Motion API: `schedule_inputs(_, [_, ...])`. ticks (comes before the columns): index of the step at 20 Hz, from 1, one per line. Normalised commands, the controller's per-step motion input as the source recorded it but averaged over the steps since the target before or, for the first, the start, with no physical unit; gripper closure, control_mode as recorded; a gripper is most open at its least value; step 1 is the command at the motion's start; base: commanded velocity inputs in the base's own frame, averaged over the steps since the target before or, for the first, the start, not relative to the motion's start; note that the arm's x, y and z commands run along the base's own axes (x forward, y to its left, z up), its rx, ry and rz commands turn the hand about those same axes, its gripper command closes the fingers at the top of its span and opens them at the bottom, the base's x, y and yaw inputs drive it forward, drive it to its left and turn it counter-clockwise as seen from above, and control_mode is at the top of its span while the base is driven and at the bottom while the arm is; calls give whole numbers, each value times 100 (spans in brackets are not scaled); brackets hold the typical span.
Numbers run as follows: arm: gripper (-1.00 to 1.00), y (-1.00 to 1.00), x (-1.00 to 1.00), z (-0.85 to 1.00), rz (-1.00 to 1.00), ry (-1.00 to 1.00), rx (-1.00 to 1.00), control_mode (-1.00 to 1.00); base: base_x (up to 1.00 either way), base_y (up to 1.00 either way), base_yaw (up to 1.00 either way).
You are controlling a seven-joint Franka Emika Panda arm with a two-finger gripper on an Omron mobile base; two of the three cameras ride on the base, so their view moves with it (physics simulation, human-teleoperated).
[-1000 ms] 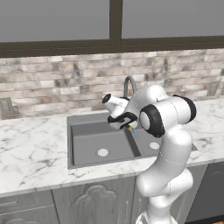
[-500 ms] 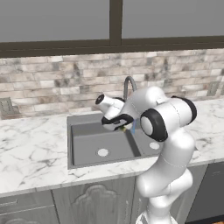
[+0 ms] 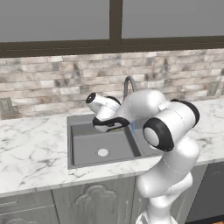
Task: Soak the sponge with water for a few seconds and then drop it inside the sink.
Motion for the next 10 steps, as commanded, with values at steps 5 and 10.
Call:
schedule_inputs(5, [100, 5, 0, 0, 31, 23, 7, -100, 0, 0, 0])
schedule_inputs(10, [100, 3, 0, 0, 43, 39, 10, -100, 0, 0, 0])
